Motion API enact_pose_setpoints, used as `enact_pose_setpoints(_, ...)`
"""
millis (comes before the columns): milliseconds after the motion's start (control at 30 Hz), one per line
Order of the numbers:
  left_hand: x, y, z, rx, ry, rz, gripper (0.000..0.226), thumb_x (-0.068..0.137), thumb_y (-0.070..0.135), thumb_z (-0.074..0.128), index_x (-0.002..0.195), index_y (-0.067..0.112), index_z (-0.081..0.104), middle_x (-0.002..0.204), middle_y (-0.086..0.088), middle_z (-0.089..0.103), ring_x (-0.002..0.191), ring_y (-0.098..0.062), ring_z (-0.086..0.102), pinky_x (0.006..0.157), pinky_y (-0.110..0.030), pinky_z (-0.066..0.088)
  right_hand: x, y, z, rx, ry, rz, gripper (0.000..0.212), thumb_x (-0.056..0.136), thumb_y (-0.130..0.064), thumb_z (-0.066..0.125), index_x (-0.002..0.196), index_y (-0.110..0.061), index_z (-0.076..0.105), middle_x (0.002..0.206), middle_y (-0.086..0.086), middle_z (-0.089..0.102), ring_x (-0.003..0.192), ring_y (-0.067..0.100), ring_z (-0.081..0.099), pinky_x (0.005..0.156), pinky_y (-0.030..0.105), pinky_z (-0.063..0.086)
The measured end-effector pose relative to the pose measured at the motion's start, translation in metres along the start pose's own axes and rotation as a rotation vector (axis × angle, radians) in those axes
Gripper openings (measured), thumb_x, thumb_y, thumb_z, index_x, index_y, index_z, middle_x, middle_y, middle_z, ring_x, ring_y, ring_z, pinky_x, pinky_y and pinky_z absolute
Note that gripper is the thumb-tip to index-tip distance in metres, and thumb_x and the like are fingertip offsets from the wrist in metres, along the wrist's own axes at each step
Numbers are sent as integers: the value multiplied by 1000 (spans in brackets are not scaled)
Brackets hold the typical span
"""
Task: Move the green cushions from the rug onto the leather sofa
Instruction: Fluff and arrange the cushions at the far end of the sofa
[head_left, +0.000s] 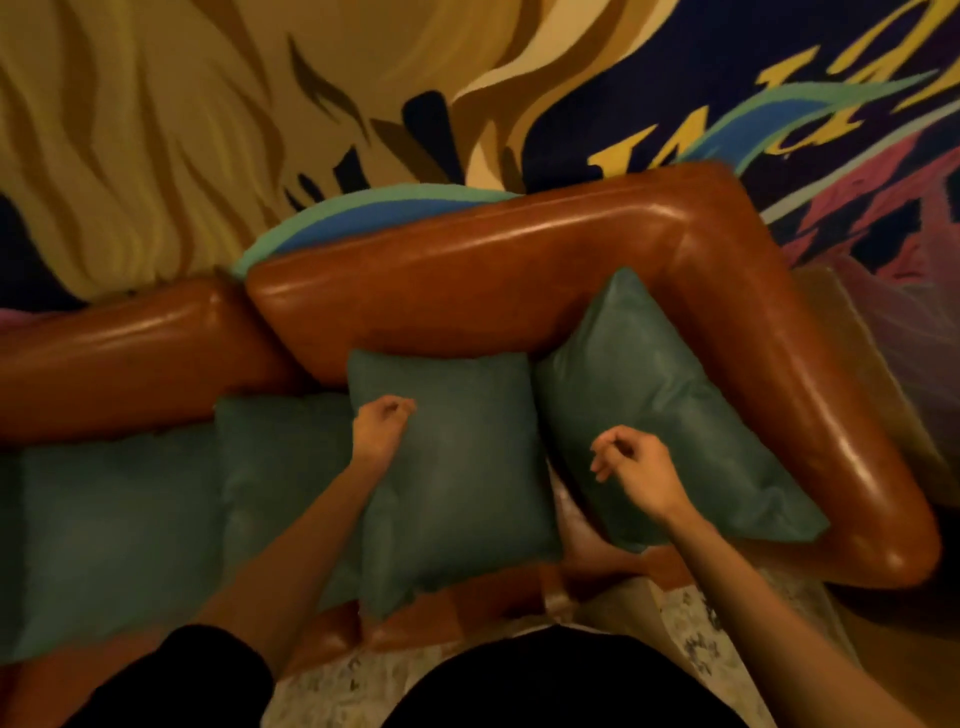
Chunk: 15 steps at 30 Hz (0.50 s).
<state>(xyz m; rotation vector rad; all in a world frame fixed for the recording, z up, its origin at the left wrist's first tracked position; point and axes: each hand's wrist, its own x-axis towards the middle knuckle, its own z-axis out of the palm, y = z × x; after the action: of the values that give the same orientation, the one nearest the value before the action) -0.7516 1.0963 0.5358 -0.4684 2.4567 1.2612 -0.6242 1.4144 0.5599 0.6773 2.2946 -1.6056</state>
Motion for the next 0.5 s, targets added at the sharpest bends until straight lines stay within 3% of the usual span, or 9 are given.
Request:
enact_pose_setpoints(67,-15,-24,-11,-50,29,-50,10,88,12,64,92,5,69,89,-14,69,78,-18,59,79,-35,50,-5,0,18,6,-49,20,29,90,8,48,75,-12,62,62,11,65,47,12,60,54,22,51)
enact_pose_setpoints(167,-34,-62,-23,-100,65,-151,16,84,8,67,99,8,65,87,-11,67,82,-25,64,83,-38,51,-16,6,42,3,-99,62,26,90,6,50,75,-10,64,60,8,67,50,16,62,57,29,53)
enact_pose_setpoints(233,-38,-95,-27,-81,44,-294,32,81,11,71,110,8,59,90,-9,66,91,-31,65,87,-43,52,-25,9,53,-1,-126,87,24,90,5,51,75,-9,65,61,11,67,51,19,62,59,32,53)
enact_pose_setpoints(333,-47,-132,-28,-55,-42,-485,64,76,21,79,129,6,48,124,-12,60,112,-30,59,96,-45,49,-39,10,67,-24,-166,111,19,91,4,52,79,-3,65,63,17,67,52,21,63,56,31,53)
enact_pose_setpoints(400,-59,-134,-26,-82,-150,-496,58,80,16,75,130,5,48,129,-8,56,114,-23,56,93,-36,47,-47,11,75,-34,-201,127,15,92,1,54,82,2,65,63,19,66,55,29,63,57,35,53)
enact_pose_setpoints(500,-63,-134,-23,-209,-298,-564,49,84,21,71,128,8,51,130,-2,57,116,-21,56,89,-35,46,-52,12,86,-72,-226,151,17,93,-1,55,80,-3,64,59,13,65,56,30,62,56,35,52)
